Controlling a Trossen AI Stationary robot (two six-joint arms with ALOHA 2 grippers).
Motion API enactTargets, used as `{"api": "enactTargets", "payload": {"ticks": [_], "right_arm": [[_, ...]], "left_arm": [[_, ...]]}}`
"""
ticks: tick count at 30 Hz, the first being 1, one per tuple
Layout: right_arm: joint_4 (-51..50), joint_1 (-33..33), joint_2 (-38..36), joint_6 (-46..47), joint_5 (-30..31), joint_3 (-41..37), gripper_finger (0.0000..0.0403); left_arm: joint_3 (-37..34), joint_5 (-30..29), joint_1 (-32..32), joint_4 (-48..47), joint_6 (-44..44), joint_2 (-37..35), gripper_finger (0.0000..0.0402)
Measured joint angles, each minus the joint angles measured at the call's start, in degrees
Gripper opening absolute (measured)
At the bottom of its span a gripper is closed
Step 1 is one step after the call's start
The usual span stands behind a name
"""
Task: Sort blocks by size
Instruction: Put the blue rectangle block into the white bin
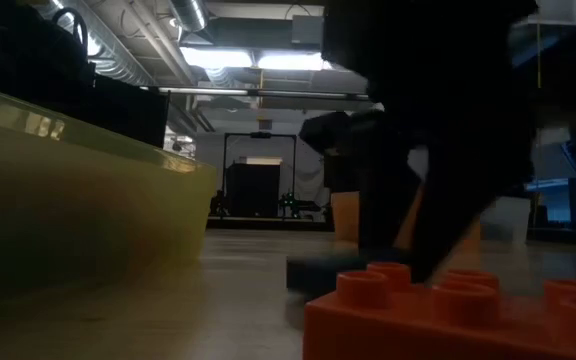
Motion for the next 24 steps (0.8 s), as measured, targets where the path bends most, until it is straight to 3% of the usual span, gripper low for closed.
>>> {"api": "enactTargets", "payload": {"ticks": [4, 11, 24], "right_arm": [[-9.2, -0.1, -1.6, 0.0, 2.2, 4.8, 0.0102], [-28.5, -0.4, -5.2, -0.4, 13.6, 10.5, 0.0104], [-59.3, -8.0, -12.2, 7.4, 26.7, 10.8, 0.0109]], "left_arm": [[0.0, 0.0, 0.0, 0.0, -0.4, 0.0, 0.0205], [0.0, 0.0, 0.0, 0.0, -1.5, 0.0, 0.0205], [0.0, 0.0, 0.0, 0.0, -1.5, 0.0, 0.0205]]}}
